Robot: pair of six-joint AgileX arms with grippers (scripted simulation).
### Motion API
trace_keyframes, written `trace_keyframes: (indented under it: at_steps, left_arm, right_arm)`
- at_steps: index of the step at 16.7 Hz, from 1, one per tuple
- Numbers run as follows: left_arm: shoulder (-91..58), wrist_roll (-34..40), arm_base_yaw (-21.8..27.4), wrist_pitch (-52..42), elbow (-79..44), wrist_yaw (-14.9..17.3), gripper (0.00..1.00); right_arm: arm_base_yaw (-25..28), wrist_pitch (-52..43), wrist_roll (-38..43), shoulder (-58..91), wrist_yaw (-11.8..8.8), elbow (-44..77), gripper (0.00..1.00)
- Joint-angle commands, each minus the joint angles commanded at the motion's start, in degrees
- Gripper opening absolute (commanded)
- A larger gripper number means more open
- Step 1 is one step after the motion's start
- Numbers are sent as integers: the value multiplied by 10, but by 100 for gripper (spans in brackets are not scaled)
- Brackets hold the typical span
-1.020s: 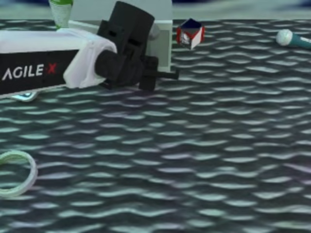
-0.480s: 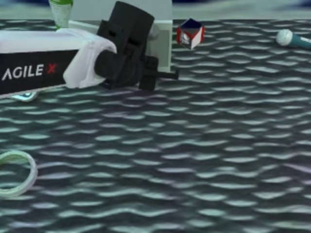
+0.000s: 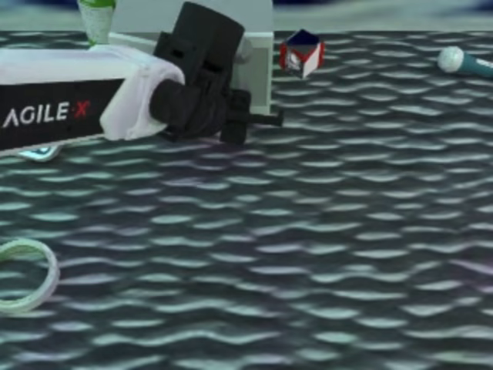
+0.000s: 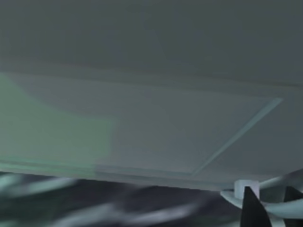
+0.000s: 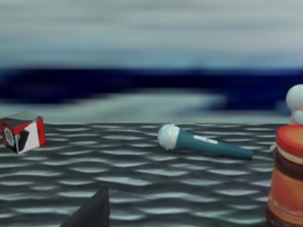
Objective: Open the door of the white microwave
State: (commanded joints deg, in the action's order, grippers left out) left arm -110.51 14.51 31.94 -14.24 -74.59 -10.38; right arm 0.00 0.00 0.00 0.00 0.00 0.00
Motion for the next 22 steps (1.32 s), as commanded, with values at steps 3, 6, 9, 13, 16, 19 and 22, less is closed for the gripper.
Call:
trace_keyframes:
  at_steps: [3,6,9,13,16,19,22]
  left_arm:
    - [3,-4,2,2,4,8,0]
    - [13,-19,-4,9,17,17,0]
    - [17,-26,-7,11,24,21,0]
    - [17,-26,-7,11,24,21,0]
    - [17,-26,-7,11,24,21,0]
    - [17,-26,-7,11,24,21,0]
    - [17,-26,-7,11,24,21,0]
  right_arm:
    - [0,0,0,0,0,0,100]
    - [0,0,0,0,0,0,100]
    - [0,0,0,0,0,0,100]
    - [0,0,0,0,0,0,100]
    - [0,0,0,0,0,0,100]
    - [0,0,0,0,0,0,100]
    - [0,0,0,0,0,0,100]
